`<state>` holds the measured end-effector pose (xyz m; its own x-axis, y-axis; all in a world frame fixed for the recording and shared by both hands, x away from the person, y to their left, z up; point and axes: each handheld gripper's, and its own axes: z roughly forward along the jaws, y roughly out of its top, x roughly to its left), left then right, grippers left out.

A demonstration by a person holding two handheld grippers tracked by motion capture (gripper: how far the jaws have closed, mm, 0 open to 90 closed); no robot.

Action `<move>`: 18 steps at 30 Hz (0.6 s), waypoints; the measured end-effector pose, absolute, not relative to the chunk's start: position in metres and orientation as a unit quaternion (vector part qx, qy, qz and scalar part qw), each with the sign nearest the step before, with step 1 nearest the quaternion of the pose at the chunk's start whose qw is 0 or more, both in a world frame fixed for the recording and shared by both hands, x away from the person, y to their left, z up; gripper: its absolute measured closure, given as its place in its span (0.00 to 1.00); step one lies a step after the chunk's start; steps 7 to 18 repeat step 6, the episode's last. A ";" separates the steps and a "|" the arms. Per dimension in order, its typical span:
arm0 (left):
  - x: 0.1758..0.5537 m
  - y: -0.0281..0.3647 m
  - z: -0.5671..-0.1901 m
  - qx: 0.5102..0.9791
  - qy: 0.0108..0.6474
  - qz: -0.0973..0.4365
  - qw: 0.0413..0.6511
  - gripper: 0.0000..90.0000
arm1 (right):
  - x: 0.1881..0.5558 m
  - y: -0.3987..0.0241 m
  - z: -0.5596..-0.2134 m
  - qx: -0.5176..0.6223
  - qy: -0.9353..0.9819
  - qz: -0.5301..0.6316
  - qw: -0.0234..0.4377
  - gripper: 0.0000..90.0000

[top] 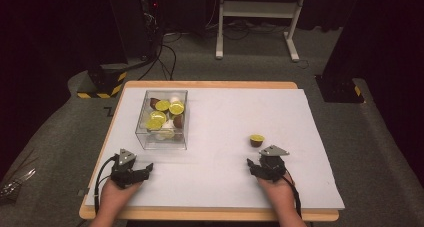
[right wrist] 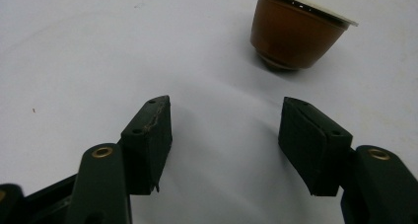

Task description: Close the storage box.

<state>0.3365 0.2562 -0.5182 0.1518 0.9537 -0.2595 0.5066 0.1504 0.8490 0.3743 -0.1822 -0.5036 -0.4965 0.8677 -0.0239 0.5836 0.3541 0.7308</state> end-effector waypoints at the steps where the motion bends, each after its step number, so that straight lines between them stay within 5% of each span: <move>1: 0.337 0.256 -0.518 0.602 0.606 0.243 0.461 0.26 | 0.374 -0.182 -0.504 0.456 0.796 0.339 0.209 0.42; 18: 0.336 0.256 -0.518 0.608 0.602 0.244 0.457 0.25 | 0.374 -0.182 -0.504 0.455 0.796 0.339 0.211 0.41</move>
